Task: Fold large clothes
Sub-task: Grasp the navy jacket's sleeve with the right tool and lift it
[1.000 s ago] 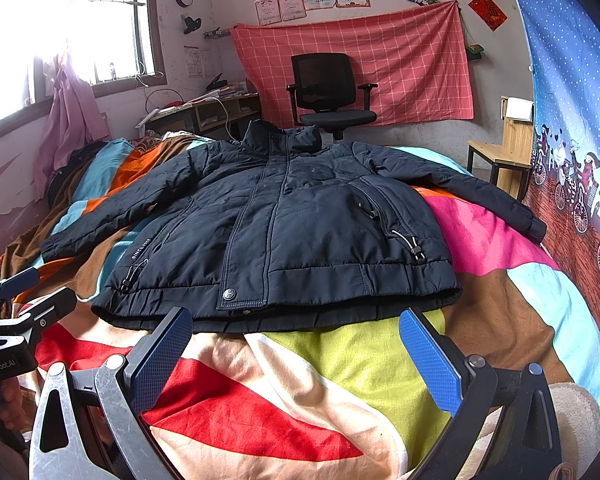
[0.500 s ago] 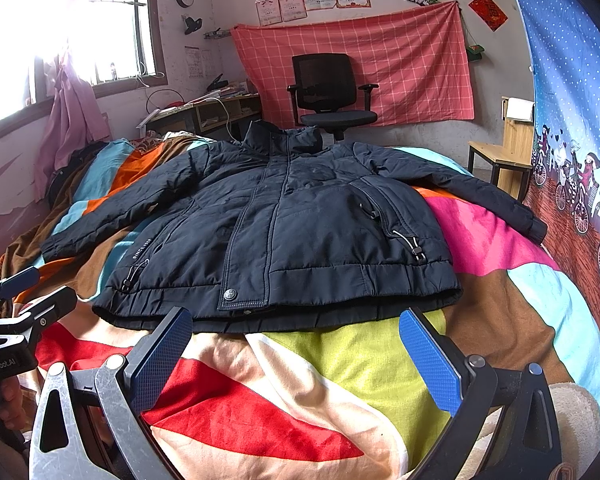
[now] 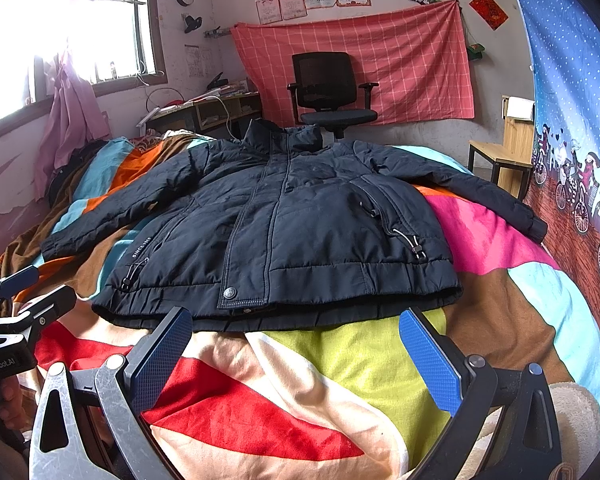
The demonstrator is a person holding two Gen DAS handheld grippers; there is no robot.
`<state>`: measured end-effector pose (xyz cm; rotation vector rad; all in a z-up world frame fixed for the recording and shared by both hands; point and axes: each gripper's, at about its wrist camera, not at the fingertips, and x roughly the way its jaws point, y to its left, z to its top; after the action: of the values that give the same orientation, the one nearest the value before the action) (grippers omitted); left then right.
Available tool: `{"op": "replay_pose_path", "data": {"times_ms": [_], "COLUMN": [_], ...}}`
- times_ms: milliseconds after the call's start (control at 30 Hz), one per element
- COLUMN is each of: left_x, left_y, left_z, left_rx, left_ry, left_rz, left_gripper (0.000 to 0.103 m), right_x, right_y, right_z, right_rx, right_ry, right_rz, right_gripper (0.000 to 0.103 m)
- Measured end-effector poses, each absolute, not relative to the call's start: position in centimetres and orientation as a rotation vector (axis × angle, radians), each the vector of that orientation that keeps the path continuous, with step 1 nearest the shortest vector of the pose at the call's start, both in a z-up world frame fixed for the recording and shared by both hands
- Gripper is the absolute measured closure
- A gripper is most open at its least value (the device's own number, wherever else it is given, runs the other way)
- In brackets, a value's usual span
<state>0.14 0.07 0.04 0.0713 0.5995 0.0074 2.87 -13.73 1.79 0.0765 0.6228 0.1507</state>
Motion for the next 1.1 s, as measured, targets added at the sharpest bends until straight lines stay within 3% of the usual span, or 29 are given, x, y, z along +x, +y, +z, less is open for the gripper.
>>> {"op": "replay_pose_path", "data": {"times_ms": [233,567,733,1000,1100], "left_x": [1.7,6.9,10.8,17.6,20.9], "left_y": [1.0,1.0,0.5,-2.7,-4.3], "left_z": [-0.6,3.2,6.1,12.5,13.2], "left_rx": [0.100,0.185,0.275,0.257,0.244], "left_ry": [0.658,0.777,0.838,0.697,0.658], "left_rz": [0.081,0.084,0.113,0.100,0.083], "left_gripper": [0.003,0.003,0.003,0.003,0.003], "right_x": [4.6,7.2,9.8,15.3,19.4], "right_y": [-12.4,-13.6,-15.2,-17.3,-18.8], "right_z": [-0.2,1.5,3.4,6.6,7.8], "right_rx": [0.017,0.014,0.062,0.073,0.124], "right_ry": [0.783,0.799,0.680,0.374,0.356], "right_rz": [0.123,0.125,0.113,0.139,0.157], "right_gripper": [0.000,0.000,0.000,0.000,0.000]}}
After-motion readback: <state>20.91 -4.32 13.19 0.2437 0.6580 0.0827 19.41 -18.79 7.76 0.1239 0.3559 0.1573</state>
